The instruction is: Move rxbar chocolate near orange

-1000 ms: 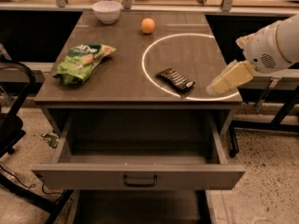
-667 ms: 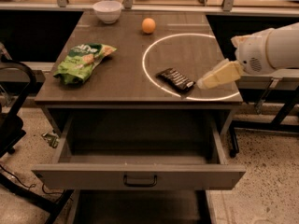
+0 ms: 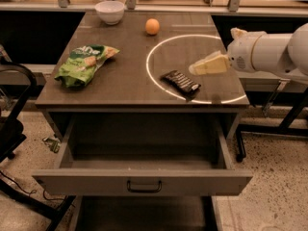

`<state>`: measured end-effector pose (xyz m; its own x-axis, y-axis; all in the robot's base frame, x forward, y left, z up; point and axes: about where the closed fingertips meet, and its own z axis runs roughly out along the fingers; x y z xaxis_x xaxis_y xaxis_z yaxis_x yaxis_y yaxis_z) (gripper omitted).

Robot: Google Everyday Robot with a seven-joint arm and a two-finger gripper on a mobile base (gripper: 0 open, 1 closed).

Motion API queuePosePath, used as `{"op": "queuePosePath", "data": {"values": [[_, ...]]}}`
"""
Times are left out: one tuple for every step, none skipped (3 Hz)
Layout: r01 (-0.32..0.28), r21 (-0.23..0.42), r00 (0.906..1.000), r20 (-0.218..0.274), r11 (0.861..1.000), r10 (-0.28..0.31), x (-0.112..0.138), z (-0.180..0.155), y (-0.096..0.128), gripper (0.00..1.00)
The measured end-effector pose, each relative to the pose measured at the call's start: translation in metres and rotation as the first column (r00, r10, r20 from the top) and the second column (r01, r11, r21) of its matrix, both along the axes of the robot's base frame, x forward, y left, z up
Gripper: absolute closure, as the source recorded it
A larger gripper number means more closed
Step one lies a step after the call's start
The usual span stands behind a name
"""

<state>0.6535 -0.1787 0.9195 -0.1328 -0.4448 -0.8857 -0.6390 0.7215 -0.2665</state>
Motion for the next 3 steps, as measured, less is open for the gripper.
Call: {"op": "queuePosePath", "data": {"values": [[0.018, 0.008, 0.9997, 0.014, 1.000, -0.018, 0.005, 0.003, 0.000, 0.00], [0.027, 0.007, 0.9978, -0.061, 1.000, -0.027, -0.003, -0.005, 0.008, 0.00], [0.083, 0.025, 0.9818, -0.173, 0.996, -0.078, -0.034, -0.026, 0.023, 0.00]]}}
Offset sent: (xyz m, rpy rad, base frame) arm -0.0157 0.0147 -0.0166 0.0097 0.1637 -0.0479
